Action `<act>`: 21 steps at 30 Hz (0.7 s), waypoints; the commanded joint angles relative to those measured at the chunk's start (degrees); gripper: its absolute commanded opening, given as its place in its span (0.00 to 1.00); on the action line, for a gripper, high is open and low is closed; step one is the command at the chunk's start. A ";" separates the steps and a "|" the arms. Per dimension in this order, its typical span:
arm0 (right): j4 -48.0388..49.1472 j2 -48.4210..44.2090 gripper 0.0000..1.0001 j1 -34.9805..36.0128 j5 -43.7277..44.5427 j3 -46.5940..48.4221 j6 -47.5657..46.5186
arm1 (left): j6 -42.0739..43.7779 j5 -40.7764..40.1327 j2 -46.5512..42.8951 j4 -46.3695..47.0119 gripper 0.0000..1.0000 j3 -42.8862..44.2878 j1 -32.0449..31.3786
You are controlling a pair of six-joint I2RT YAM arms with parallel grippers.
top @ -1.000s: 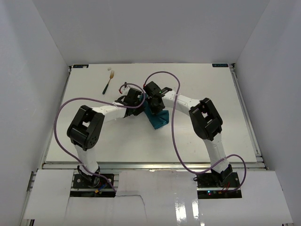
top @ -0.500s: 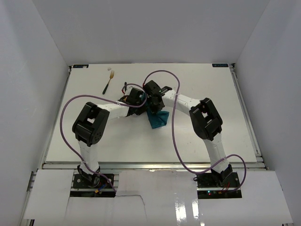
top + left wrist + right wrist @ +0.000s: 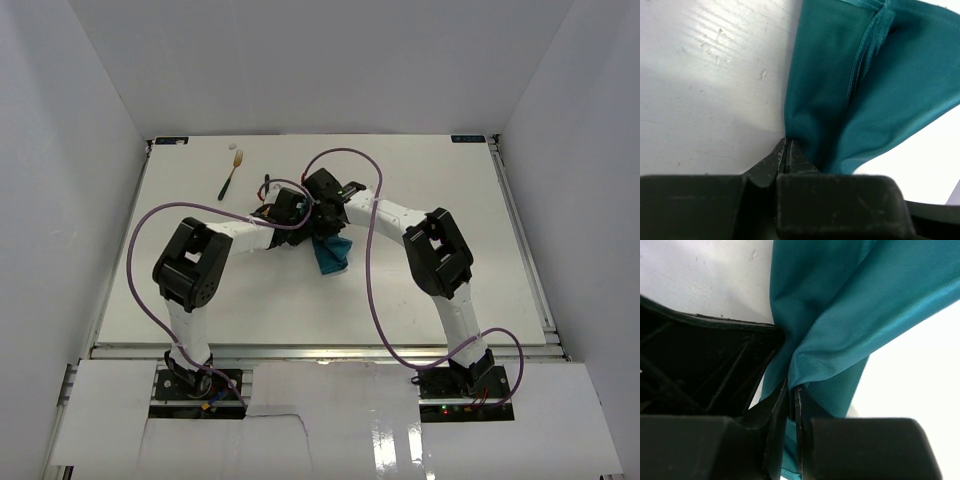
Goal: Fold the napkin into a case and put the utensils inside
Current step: Insert the spoon into the napkin.
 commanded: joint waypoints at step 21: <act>14.42 -12.37 0.59 0.46 -9.28 -16.66 6.83 | 1.34 -10.37 -13.48 -11.53 0.09 -0.94 1.87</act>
